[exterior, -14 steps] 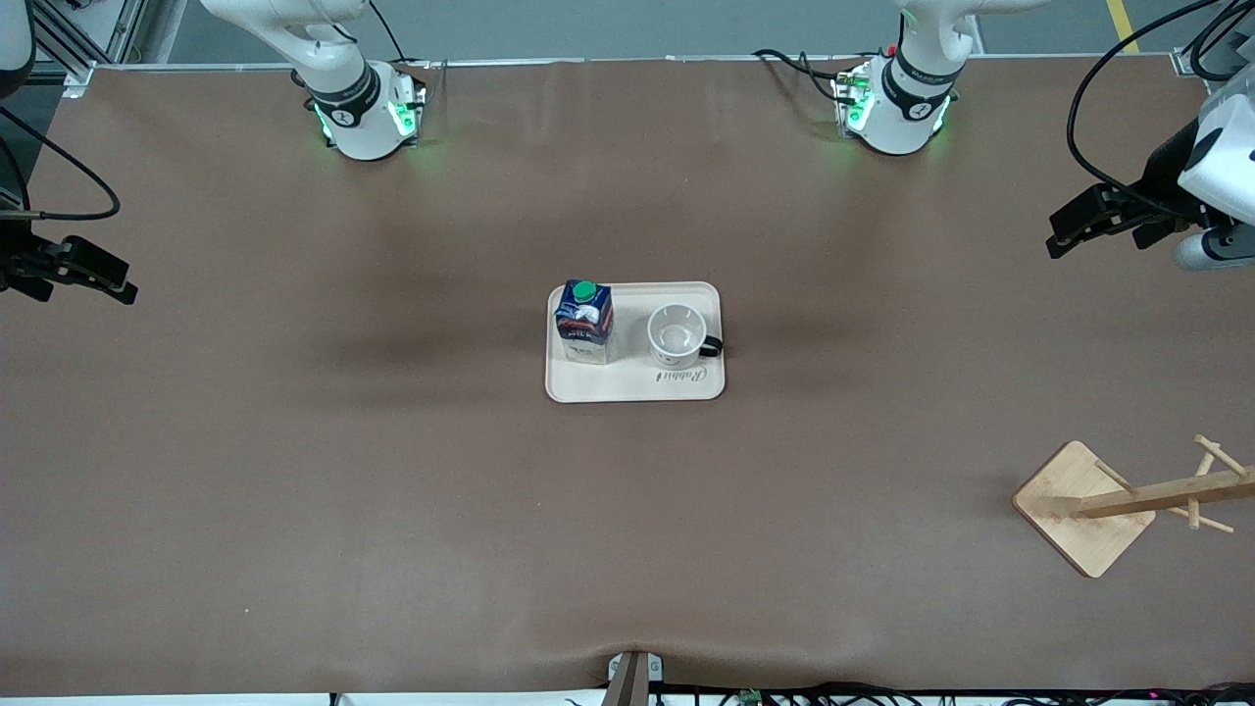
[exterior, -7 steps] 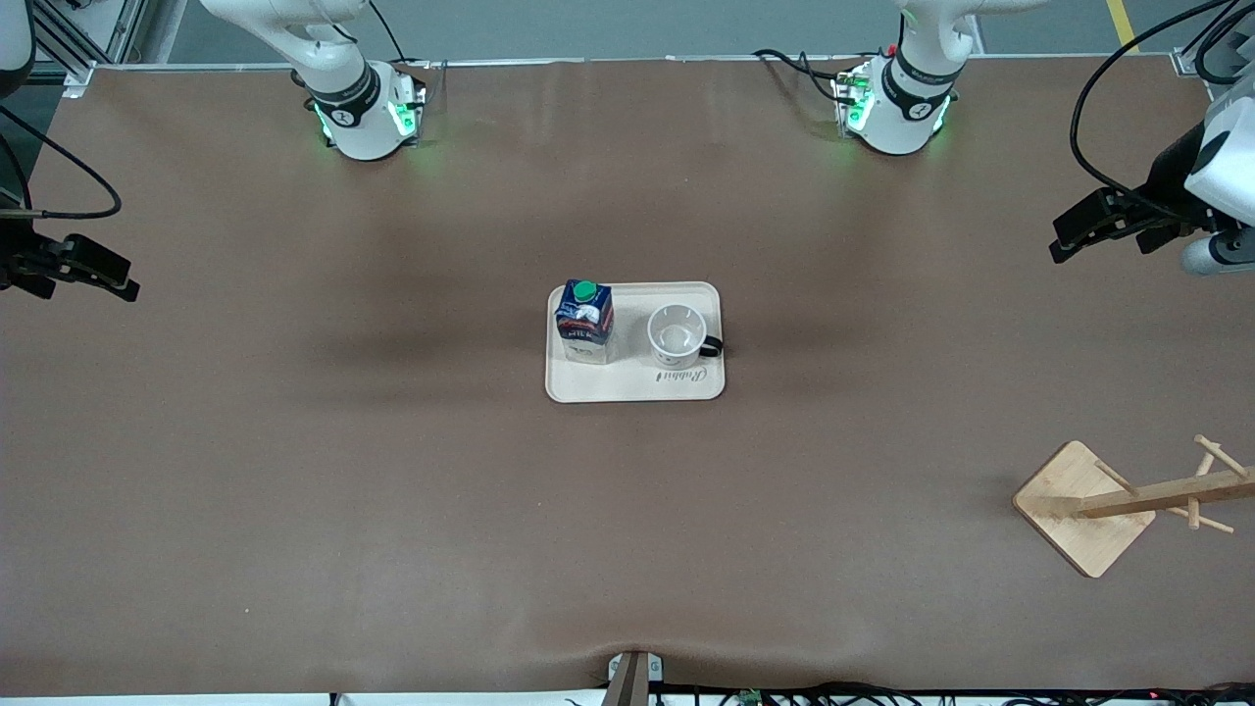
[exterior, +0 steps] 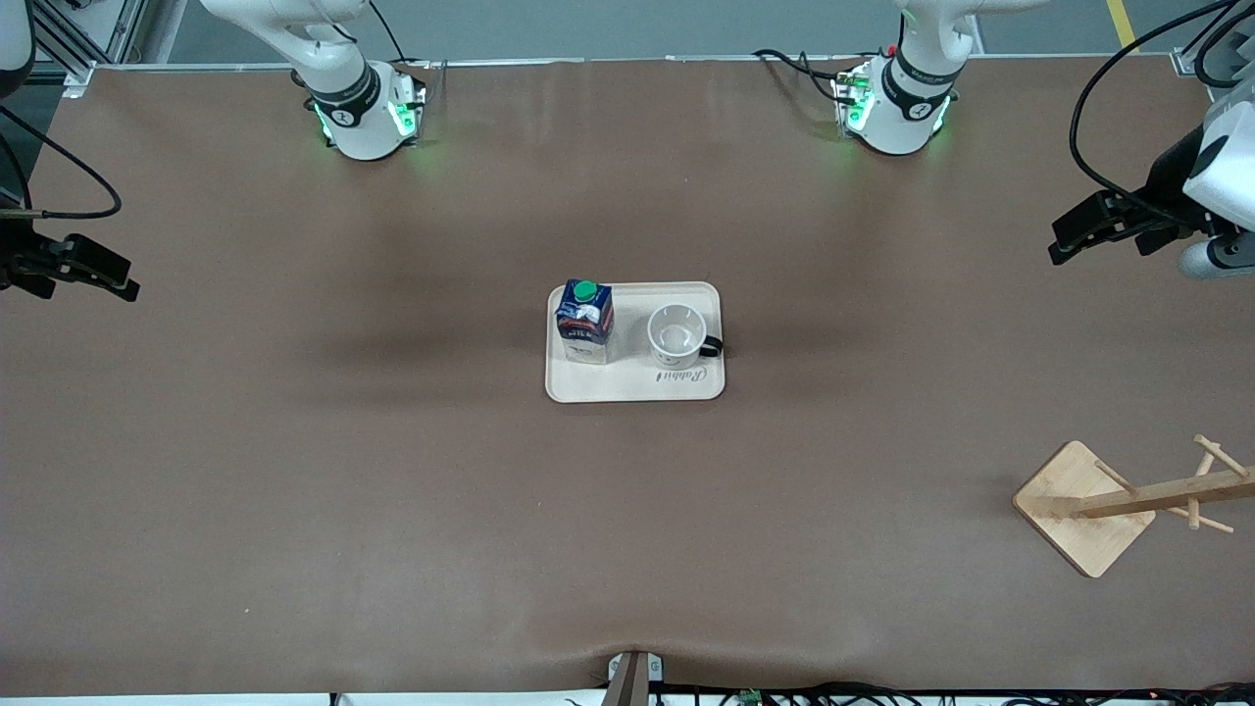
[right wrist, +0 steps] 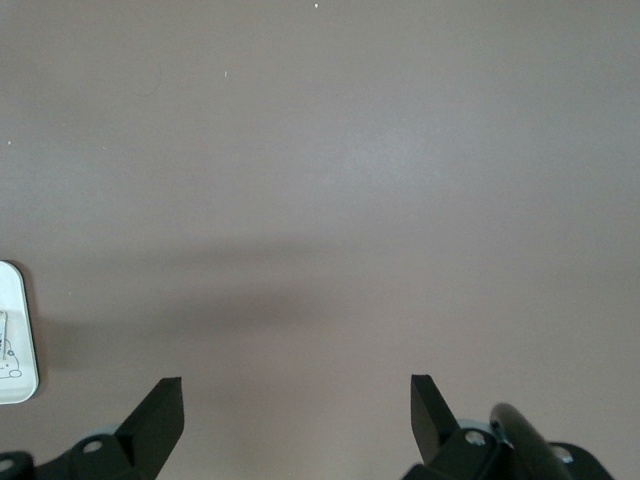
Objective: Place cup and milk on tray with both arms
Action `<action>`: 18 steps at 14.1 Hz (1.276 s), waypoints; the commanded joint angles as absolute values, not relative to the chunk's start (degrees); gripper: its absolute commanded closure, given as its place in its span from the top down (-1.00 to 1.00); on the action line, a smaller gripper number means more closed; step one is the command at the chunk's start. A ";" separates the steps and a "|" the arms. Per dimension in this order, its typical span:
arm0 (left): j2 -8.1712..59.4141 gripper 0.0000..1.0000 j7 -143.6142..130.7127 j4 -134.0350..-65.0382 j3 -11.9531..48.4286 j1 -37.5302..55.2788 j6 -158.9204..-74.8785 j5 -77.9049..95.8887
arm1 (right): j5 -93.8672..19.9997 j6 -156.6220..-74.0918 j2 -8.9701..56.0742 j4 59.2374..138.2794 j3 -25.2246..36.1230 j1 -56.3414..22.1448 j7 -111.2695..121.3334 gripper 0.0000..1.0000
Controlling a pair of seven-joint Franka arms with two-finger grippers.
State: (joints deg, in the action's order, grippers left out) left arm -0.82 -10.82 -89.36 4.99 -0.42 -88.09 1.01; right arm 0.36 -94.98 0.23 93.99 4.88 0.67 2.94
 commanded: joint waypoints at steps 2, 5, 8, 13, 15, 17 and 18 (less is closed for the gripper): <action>-0.26 1.00 -10.11 -87.98 5.10 -0.53 -86.75 -0.70 | 0.62 -94.13 -0.44 93.69 4.39 1.49 3.69 1.00; -0.26 1.00 -10.20 -87.89 5.27 -0.18 -85.87 -1.75 | 0.62 -94.13 -0.44 93.69 4.39 1.49 3.69 1.00; -0.26 1.00 -10.19 -87.89 5.27 0.61 -85.69 -1.84 | 0.61 -94.13 -0.35 93.69 4.39 1.49 3.69 1.00; -0.26 1.00 -10.20 -87.89 5.45 0.70 -85.52 -1.84 | 0.53 -94.13 -0.35 93.69 4.39 1.49 3.69 1.00; -0.26 1.00 -10.20 -87.89 5.36 0.62 -85.52 -1.76 | 0.53 -94.13 -0.35 93.69 4.39 1.49 3.60 1.00; -0.35 1.00 -10.46 -87.89 5.45 0.70 -85.08 -1.76 | 0.53 -94.13 -0.35 93.69 4.39 1.49 3.69 1.00; -0.35 1.00 -10.46 -87.89 5.45 0.70 -84.99 -1.76 | 0.53 -94.13 -0.35 93.69 4.39 1.49 3.69 1.00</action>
